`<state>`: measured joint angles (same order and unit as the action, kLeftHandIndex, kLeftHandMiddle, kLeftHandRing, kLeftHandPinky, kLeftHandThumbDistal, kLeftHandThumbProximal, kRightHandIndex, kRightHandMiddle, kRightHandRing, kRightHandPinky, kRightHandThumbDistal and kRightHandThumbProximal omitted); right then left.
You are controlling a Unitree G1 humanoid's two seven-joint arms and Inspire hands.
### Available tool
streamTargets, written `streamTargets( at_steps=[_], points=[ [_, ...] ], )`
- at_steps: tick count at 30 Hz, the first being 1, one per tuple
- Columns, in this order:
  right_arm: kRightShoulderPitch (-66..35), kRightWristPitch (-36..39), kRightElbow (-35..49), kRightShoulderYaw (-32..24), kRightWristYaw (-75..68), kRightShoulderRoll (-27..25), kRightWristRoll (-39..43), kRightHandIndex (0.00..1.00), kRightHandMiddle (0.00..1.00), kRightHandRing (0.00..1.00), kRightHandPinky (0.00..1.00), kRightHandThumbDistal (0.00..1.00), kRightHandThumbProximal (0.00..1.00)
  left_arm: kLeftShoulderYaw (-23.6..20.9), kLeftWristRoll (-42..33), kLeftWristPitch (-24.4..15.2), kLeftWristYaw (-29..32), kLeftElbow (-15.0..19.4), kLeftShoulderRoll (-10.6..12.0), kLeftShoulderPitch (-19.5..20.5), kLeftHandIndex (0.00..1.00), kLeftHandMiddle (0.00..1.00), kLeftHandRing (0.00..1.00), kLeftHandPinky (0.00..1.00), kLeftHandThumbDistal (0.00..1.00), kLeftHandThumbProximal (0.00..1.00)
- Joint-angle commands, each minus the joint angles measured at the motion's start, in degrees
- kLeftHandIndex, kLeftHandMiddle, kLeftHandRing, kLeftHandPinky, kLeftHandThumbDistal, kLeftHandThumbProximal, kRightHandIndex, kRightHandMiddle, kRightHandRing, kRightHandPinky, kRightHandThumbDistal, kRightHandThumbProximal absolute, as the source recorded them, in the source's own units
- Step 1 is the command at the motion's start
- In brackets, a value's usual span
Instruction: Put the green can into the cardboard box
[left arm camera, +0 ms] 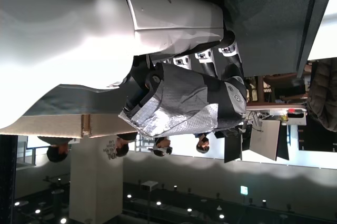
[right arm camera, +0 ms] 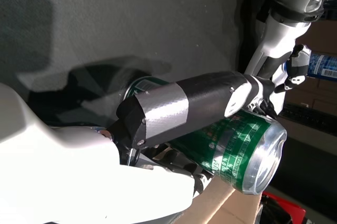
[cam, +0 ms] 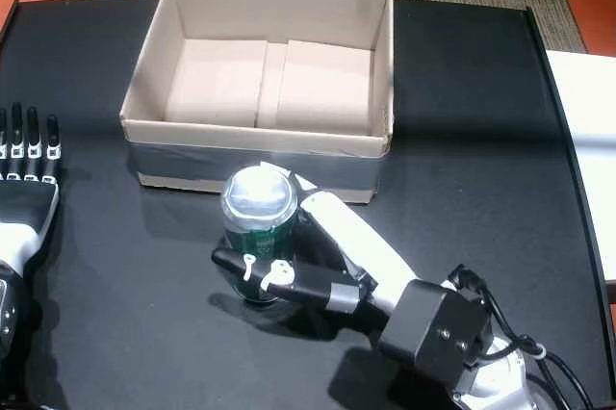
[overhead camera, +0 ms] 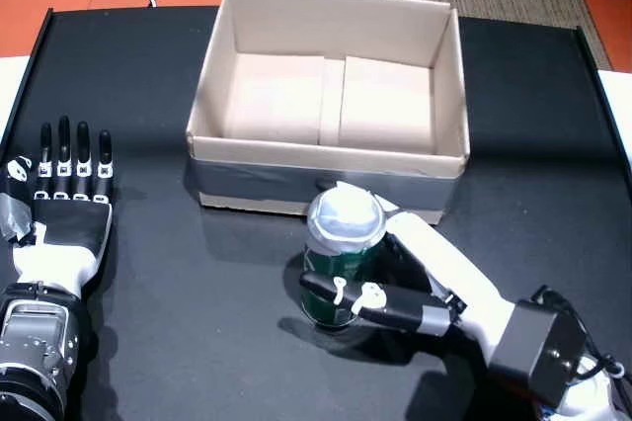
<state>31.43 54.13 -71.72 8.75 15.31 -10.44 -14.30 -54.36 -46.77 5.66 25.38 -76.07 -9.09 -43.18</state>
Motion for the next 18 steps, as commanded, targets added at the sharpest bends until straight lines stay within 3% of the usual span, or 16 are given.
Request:
streamTargets(
  at_steps=[1,11,14,16,18],
  points=[
    [0.4,-0.7,-0.5,0.4,-0.3,0.1,-0.6,0.94,0.95,0.95,1.00,1.00,0.76,0.1,0.6,-0.3,-2.2,-1.1,0.7,2.4,0.51,0.54,0.64,0.76,0.00,0.47],
    [1.2,-0.8,-0.6,0.2,0.1,0.2,-0.2,0.95,0.95,0.94,1.00,1.00,0.73,-0.1,0.5,-0.4,-1.6,-1.0,1.0,2.5,0.51,0.54,0.65,0.74,0.00,0.43],
    [1.6,-1.2,-0.8,-0.4,0.8,0.5,0.7,0.91,0.91,0.92,0.97,1.00,0.73,0.0,0.7,-0.6,-1.9,-1.0,1.0,2.4,0.49,0.53,0.64,0.76,0.00,0.45],
    [2.0,-1.8,-1.2,-1.5,3.1,0.9,2.1,0.85,0.83,0.84,0.89,1.00,0.72,0.1,0.7,-0.7,-2.0,-1.0,1.0,2.3,0.50,0.53,0.64,0.76,0.00,0.49],
    [2.3,-2.4,-1.5,-2.6,6.1,1.2,3.8,0.74,0.70,0.68,0.73,0.98,0.71,0.2,0.7,-0.7,-2.0,-1.0,1.0,2.2,0.51,0.54,0.65,0.78,0.00,0.50]
  ],
)
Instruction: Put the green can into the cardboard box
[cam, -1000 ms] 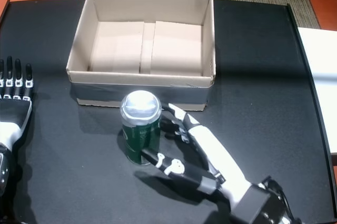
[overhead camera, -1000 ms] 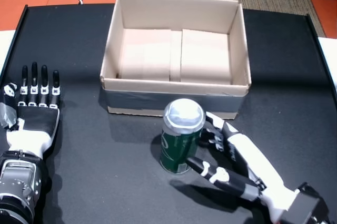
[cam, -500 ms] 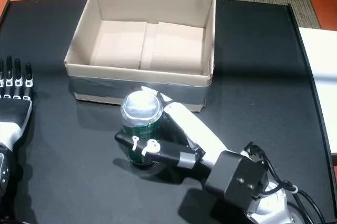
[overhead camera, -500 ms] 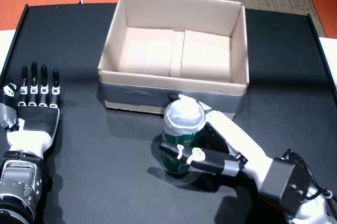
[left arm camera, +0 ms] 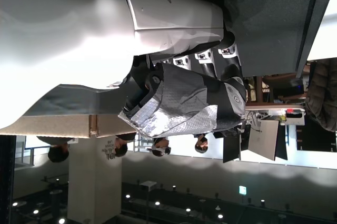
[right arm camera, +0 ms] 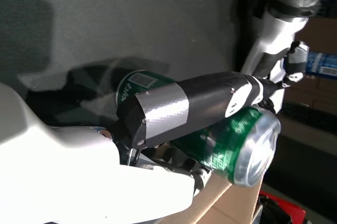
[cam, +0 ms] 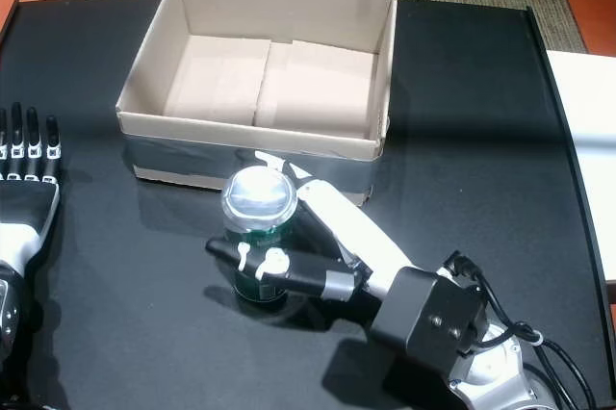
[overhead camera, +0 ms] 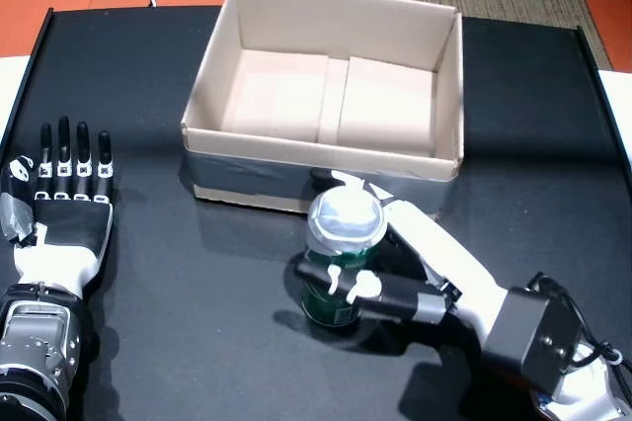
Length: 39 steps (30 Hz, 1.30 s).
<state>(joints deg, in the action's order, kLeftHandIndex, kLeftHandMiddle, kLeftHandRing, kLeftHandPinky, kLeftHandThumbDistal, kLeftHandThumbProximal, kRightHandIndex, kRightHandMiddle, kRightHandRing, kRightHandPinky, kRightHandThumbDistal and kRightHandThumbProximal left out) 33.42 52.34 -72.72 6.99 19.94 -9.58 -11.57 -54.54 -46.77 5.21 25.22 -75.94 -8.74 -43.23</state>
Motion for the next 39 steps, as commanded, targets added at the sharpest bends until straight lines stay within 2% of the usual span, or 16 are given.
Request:
streamTargets(
  at_steps=[1,5,6,7,9,11,12,15,20,23,24,26,30,32,35,39],
  points=[
    [0.4,-0.8,-0.5,-1.2,2.6,0.3,1.6,0.68,0.65,0.63,0.67,0.94,0.71,0.4,0.8,-0.3,-1.8,-1.1,0.7,2.2,0.52,0.54,0.64,0.78,0.00,0.50],
    [0.6,0.3,-0.5,-1.6,2.6,-0.2,1.4,0.46,0.45,0.45,0.49,0.50,0.73,0.0,0.3,-0.3,-2.1,-1.1,0.9,1.9,0.53,0.55,0.66,0.78,0.00,0.51],
    [0.6,0.8,-0.5,-1.7,2.1,-0.3,1.3,0.42,0.40,0.40,0.44,0.28,0.67,-0.1,0.2,-0.4,-2.3,-1.1,1.0,1.8,0.52,0.54,0.65,0.77,0.00,0.51],
    [0.7,1.2,-0.6,-2.0,2.2,-0.3,1.5,0.37,0.36,0.37,0.41,0.16,0.66,-0.2,0.2,-0.4,-2.3,-1.1,1.0,1.8,0.52,0.55,0.66,0.78,0.00,0.51],
    [1.0,1.8,-0.6,-1.9,1.1,-0.6,1.0,0.27,0.25,0.29,0.35,0.01,0.59,-0.4,0.1,-0.4,-2.2,-1.1,1.1,1.8,0.53,0.56,0.66,0.79,0.00,0.50],
    [1.2,1.9,-0.6,-1.9,0.6,-0.6,0.9,0.29,0.24,0.25,0.29,0.00,0.36,-0.5,0.0,-0.4,-2.4,-1.1,1.1,1.7,0.54,0.57,0.68,0.80,0.00,0.50],
    [1.2,1.9,-0.6,-2.0,0.7,-0.5,1.0,0.28,0.24,0.23,0.27,0.00,0.31,-0.5,0.0,-0.4,-2.5,-1.1,1.1,1.6,0.53,0.56,0.68,0.80,0.00,0.51],
    [1.1,1.9,-0.8,-2.7,1.6,0.1,2.2,0.25,0.20,0.18,0.21,0.00,0.57,-0.7,-0.2,-0.4,-2.6,-1.1,1.1,1.6,0.53,0.56,0.66,0.77,0.00,0.50],
    [0.9,2.1,-0.9,-3.6,4.8,0.5,3.1,0.09,0.07,0.09,0.16,0.00,0.66,-0.7,-0.1,-0.6,-3.1,-1.1,1.1,1.5,0.52,0.55,0.66,0.78,0.00,0.49],
    [1.3,4.2,0.0,-0.8,-0.1,-0.5,-1.9,0.00,0.00,0.00,0.09,0.01,0.82,-0.4,0.3,-0.8,-3.0,-1.1,1.2,1.6,0.51,0.54,0.64,0.75,0.00,0.51],
    [1.6,5.8,0.6,0.4,-3.1,-1.0,-4.3,0.00,0.00,0.00,0.08,0.00,0.84,-0.3,0.3,-0.9,-3.0,-1.1,1.2,1.6,0.51,0.55,0.64,0.75,0.00,0.51],
    [2.6,9.0,1.9,2.0,-7.5,-1.6,-7.3,0.00,0.00,0.00,0.09,0.00,0.67,-0.3,0.3,-0.9,-2.6,-1.1,1.3,1.7,0.50,0.55,0.63,0.74,0.00,0.52],
    [6.1,14.8,6.7,3.7,-17.3,-3.7,-13.9,0.00,0.00,0.00,0.07,0.24,1.00,-0.2,0.4,-0.8,-3.2,-1.2,1.3,1.5,0.50,0.54,0.63,0.73,0.00,0.52],
    [8.0,16.5,9.5,4.3,-24.2,-4.9,-18.5,0.00,0.00,0.00,0.06,0.31,1.00,-0.1,0.5,-0.9,-3.3,-1.2,1.4,1.4,0.51,0.54,0.63,0.72,0.00,0.53],
    [11.9,19.8,11.7,3.9,-31.0,-5.2,-21.2,0.00,0.00,0.01,0.03,0.32,1.00,0.1,0.7,-1.2,-3.6,-1.2,1.5,1.3,0.51,0.53,0.63,0.72,0.00,0.52],
    [16.5,21.9,12.7,3.6,-37.5,-5.2,-22.8,0.00,0.00,0.02,0.04,0.21,0.91,0.2,0.7,-0.8,-3.0,-1.3,1.5,1.3,0.53,0.56,0.66,0.73,0.00,0.52]
  ],
)
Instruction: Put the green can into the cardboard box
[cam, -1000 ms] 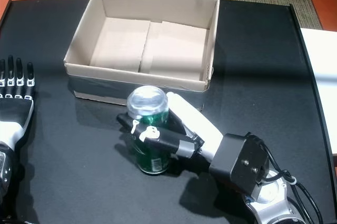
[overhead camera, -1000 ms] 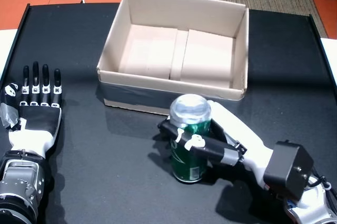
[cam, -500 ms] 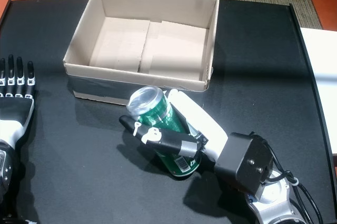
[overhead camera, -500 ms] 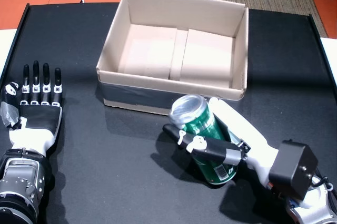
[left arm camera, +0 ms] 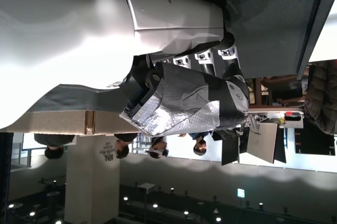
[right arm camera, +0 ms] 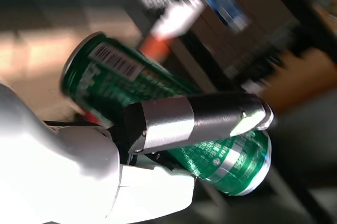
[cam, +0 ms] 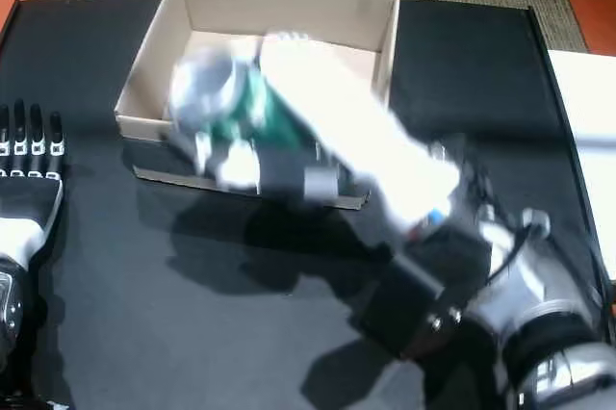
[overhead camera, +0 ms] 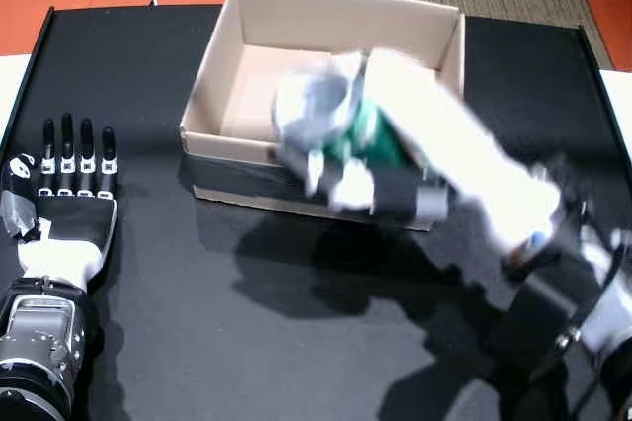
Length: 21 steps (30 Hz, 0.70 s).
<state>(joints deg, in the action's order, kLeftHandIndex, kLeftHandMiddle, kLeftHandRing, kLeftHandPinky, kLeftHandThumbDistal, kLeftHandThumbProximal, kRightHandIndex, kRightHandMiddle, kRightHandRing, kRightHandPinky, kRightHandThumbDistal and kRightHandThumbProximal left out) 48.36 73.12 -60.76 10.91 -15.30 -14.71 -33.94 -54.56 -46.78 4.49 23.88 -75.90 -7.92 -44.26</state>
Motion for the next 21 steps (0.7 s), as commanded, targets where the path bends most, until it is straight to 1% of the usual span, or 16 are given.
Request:
streamTargets(
  at_steps=[1,2,4,6,9,12,13,15,16,17,18,19,21],
  points=[
    [2.4,1.3,0.7,-0.5,-3.5,0.1,-0.5,0.00,0.00,0.02,0.04,0.21,0.91,0.2,0.7,-0.1,-1.6,-1.3,0.7,2.3,0.53,0.55,0.66,0.74,0.00,0.51],
    [3.0,1.4,0.6,-0.5,-4.6,0.3,-0.7,0.00,0.00,0.01,0.03,0.22,0.90,0.2,0.7,-0.1,-1.8,-1.3,0.8,2.3,0.52,0.55,0.65,0.74,0.00,0.51],
    [4.4,1.7,0.6,-0.6,-6.7,0.6,-1.0,0.00,0.00,0.00,0.03,0.25,0.82,0.2,0.7,-0.3,-2.2,-1.3,0.9,2.2,0.52,0.54,0.64,0.75,0.00,0.49],
    [5.8,2.2,0.9,-0.5,-9.1,0.8,-1.8,0.00,0.00,0.00,0.02,0.25,0.77,0.1,0.6,-0.1,-2.4,-1.4,0.9,2.1,0.51,0.54,0.64,0.77,0.00,0.47],
    [7.7,2.4,1.3,-0.4,-12.5,1.1,-3.3,0.00,0.00,0.00,0.02,0.29,0.76,-0.1,0.5,-0.1,-2.2,-1.4,1.0,2.1,0.53,0.54,0.63,0.77,0.00,0.45],
    [9.4,1.4,2.0,0.1,-19.5,0.8,-8.0,0.00,0.00,0.00,0.00,0.28,0.77,0.2,0.8,-0.5,-3.0,-1.4,1.1,2.0,0.53,0.55,0.65,0.77,0.00,0.46],
    [10.2,-0.5,2.4,0.8,-24.1,0.4,-11.2,0.00,0.00,0.00,0.00,0.30,0.75,0.1,0.7,-0.5,-3.1,-1.3,1.2,1.9,0.53,0.55,0.65,0.77,0.00,0.46],
    [12.1,-5.0,2.0,3.5,-34.6,-0.2,-17.9,0.00,0.00,0.00,0.00,0.38,0.78,0.3,0.8,-0.6,-3.1,-1.3,1.2,1.9,0.52,0.55,0.66,0.78,0.00,0.46],
    [13.2,-7.3,0.9,5.1,-38.8,-0.4,-20.3,0.00,0.00,0.00,0.00,0.43,0.75,0.2,0.8,-0.6,-3.0,-1.3,1.2,1.9,0.53,0.56,0.67,0.78,0.00,0.46],
    [14.4,-9.8,-0.6,6.8,-42.5,-0.3,-22.2,0.00,0.00,0.00,0.00,0.47,0.70,0.2,0.6,-0.4,-2.8,-1.3,1.3,1.9,0.55,0.57,0.68,0.80,0.00,0.47],
    [15.7,-11.9,-2.2,8.5,-45.8,-0.2,-23.9,0.00,0.00,0.00,0.00,0.45,0.66,0.1,0.5,-0.3,-2.7,-1.3,1.3,1.9,0.55,0.57,0.67,0.80,0.00,0.47],
    [17.0,-14.0,-3.8,10.3,-48.5,-0.1,-25.4,0.00,0.00,0.00,0.01,0.41,0.66,0.0,0.5,-0.3,-2.7,-1.3,1.3,1.9,0.55,0.57,0.67,0.79,0.00,0.47],
    [19.3,-17.1,-7.2,13.5,-50.5,0.1,-26.9,0.00,0.00,0.00,0.05,0.30,0.71,0.0,0.4,-0.3,-3.0,-1.3,1.3,1.9,0.54,0.56,0.67,0.78,0.00,0.48]
  ],
)
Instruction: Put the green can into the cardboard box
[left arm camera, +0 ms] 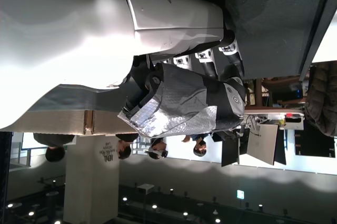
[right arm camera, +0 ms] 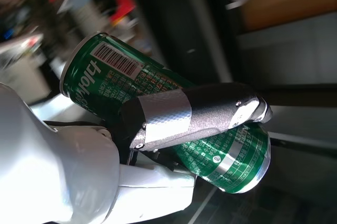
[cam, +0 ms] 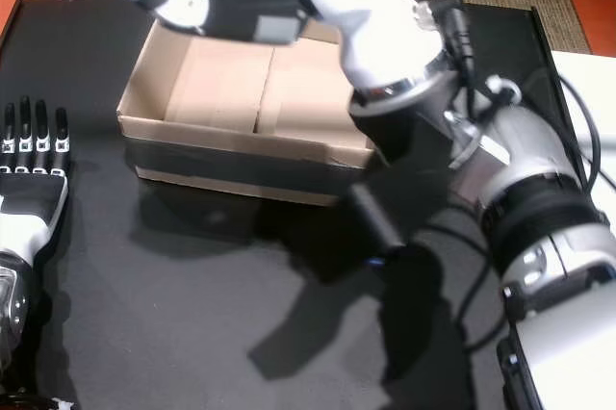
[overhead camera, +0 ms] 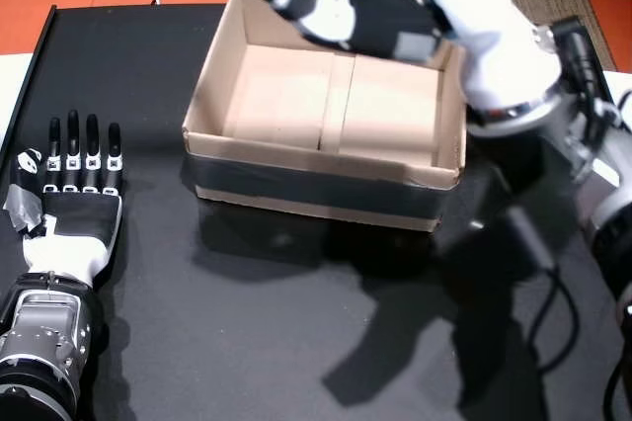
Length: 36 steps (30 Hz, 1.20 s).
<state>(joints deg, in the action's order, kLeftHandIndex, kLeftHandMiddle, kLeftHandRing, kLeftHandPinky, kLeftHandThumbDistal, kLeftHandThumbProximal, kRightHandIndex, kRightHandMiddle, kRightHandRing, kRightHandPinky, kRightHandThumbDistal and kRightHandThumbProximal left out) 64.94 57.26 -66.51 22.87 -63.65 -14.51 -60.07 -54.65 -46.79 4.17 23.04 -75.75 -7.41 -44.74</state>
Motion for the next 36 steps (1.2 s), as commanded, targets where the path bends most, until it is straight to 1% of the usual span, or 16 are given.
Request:
streamTargets(
  at_steps=[1,2,4,5,7,9,13,17,21,22,25,26,28,30,34,36],
  points=[
    [3.8,-2.2,-3.2,2.7,-1.5,0.1,-0.7,0.00,0.00,0.00,0.08,0.26,0.71,0.0,0.4,0.0,-2.2,-1.4,0.8,2.4,0.53,0.56,0.66,0.78,0.00,0.48],
    [4.8,-2.9,-5.1,3.1,1.9,0.4,0.5,0.00,0.00,0.01,0.13,0.22,0.73,0.1,0.5,-0.1,-2.3,-1.4,0.8,2.4,0.53,0.55,0.66,0.78,0.00,0.48],
    [6.3,-4.4,-8.0,2.7,10.8,0.7,3.6,0.00,0.00,0.06,0.19,0.24,0.74,0.0,0.4,0.0,-2.3,-1.4,1.0,2.4,0.55,0.57,0.67,0.81,0.00,0.49],
    [6.8,-5.9,-9.0,2.2,16.0,0.9,5.2,0.03,0.05,0.14,0.23,0.27,0.71,0.0,0.3,0.0,-2.1,-1.4,1.0,2.4,0.55,0.57,0.67,0.81,0.00,0.50],
    [7.4,-7.8,-9.8,1.8,23.1,0.8,7.8,0.05,0.05,0.12,0.24,0.23,0.63,-0.1,0.2,-0.1,-1.9,-1.4,1.1,2.5,0.55,0.57,0.67,0.80,0.00,0.51],
    [7.7,-9.4,-10.1,1.6,28.0,0.5,9.8,0.06,0.03,0.08,0.23,0.26,0.61,-0.3,0.0,0.2,-1.7,-1.4,1.1,2.5,0.55,0.56,0.67,0.79,0.00,0.52],
    [7.3,-11.7,-10.2,0.8,34.7,0.4,13.6,0.00,0.00,0.00,0.20,0.30,0.75,-0.7,-0.3,0.4,-1.7,-1.4,1.2,2.6,0.56,0.57,0.68,0.81,0.00,0.52],
    [6.8,-15.3,-10.3,0.7,38.1,0.3,15.4,0.03,0.00,0.02,0.29,0.38,0.79,-0.7,-0.3,0.4,-1.9,-1.3,1.2,2.6,0.56,0.57,0.67,0.79,0.00,0.50],
    [6.2,-17.4,-10.7,-0.1,42.7,0.2,17.5,0.05,0.03,0.06,0.25,0.30,0.83,-0.5,0.0,0.4,-1.7,-1.3,1.1,2.7,0.56,0.57,0.68,0.79,0.00,0.52],
    [6.1,-18.1,-10.8,-0.6,44.4,0.3,18.5,0.03,0.02,0.06,0.26,0.28,0.81,-0.4,0.1,0.4,-1.4,-1.3,1.1,2.8,0.55,0.56,0.69,0.79,0.00,0.53],
    [5.4,-19.5,-11.1,-2.1,47.7,0.5,21.2,0.00,0.01,0.06,0.28,0.03,0.64,-0.5,0.0,0.3,-1.0,-1.3,1.2,2.9,0.53,0.56,0.68,0.78,0.00,0.52],
    [5.3,-19.9,-11.1,-2.5,48.5,0.6,21.8,0.00,0.00,0.05,0.27,0.01,0.62,-0.5,0.0,0.2,-1.0,-1.3,1.3,2.9,0.54,0.55,0.67,0.77,0.00,0.51],
    [5.0,-20.9,-11.3,-3.1,49.6,0.8,22.7,0.03,0.03,0.09,0.29,0.00,0.55,-0.4,0.1,0.0,-0.8,-1.3,1.5,2.8,0.54,0.55,0.67,0.77,0.00,0.52],
    [4.9,-22.2,-11.4,-3.0,50.1,0.9,22.7,0.12,0.10,0.16,0.33,0.00,0.53,-0.3,0.2,0.0,-0.7,-1.3,1.6,2.9,0.54,0.54,0.66,0.76,0.00,0.52],
    [5.1,-25.2,-11.7,-1.7,51.4,1.1,21.9,0.01,0.01,0.08,0.30,0.05,0.53,-0.5,0.0,0.0,-0.9,-1.4,1.9,2.8,0.53,0.53,0.64,0.74,0.00,0.52],
    [5.2,-26.2,-11.9,-0.4,50.6,1.1,20.8,0.00,0.01,0.08,0.30,0.10,0.54,-0.7,-0.2,-0.1,-0.8,-1.4,2.1,2.7,0.52,0.53,0.64,0.75,0.00,0.51]
  ],
)
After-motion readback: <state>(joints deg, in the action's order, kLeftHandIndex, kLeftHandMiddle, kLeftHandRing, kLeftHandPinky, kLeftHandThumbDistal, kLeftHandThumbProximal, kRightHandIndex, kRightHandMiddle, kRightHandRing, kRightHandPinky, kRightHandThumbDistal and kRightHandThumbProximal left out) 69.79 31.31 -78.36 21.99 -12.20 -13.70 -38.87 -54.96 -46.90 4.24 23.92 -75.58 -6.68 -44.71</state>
